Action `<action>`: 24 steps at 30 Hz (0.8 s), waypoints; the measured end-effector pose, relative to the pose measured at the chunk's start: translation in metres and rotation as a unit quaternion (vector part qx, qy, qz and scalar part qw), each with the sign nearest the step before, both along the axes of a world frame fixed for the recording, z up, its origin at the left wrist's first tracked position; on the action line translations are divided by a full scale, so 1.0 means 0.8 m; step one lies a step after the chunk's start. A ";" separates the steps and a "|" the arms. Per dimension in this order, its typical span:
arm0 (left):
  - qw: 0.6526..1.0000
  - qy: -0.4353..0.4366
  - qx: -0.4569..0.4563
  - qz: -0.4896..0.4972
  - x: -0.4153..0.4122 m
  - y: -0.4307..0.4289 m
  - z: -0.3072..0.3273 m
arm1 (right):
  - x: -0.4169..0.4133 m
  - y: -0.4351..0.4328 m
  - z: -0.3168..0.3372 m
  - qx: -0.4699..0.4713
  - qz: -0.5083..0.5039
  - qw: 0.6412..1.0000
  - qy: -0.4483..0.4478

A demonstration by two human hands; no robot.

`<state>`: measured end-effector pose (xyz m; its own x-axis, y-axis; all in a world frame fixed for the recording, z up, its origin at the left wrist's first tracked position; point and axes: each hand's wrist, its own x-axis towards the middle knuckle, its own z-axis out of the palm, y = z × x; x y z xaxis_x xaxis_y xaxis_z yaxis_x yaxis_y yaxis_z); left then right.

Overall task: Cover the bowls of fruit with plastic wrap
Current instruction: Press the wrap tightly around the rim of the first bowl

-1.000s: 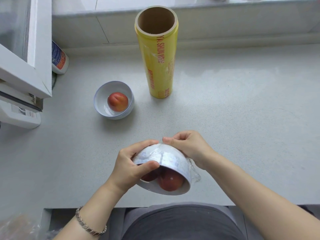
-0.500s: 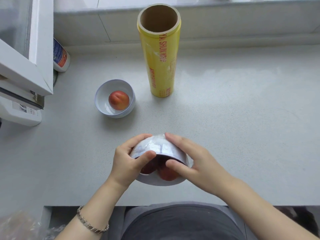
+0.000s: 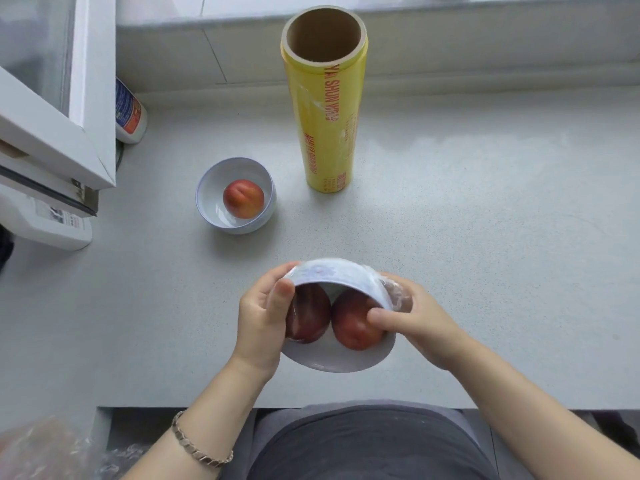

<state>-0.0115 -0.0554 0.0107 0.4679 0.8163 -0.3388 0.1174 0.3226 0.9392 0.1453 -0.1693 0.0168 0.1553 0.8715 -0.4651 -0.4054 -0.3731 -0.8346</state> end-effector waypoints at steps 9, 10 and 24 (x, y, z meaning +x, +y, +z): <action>0.930 0.124 0.018 -0.346 0.021 0.033 0.024 | 0.004 0.000 0.000 -0.046 0.023 0.994 -0.091; 0.919 0.140 0.027 -0.368 0.024 0.030 0.023 | 0.004 0.002 0.000 -0.049 0.033 0.993 -0.098; 0.971 0.144 0.084 -0.171 0.009 0.003 0.001 | 0.010 0.022 0.023 -0.096 0.014 0.983 -0.159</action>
<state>-0.0039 -0.0526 0.0112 0.6278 0.6845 -0.3706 0.4559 0.0625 0.8878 0.1529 -0.1515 0.0353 0.2963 0.7787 -0.5530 -0.1226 -0.5432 -0.8306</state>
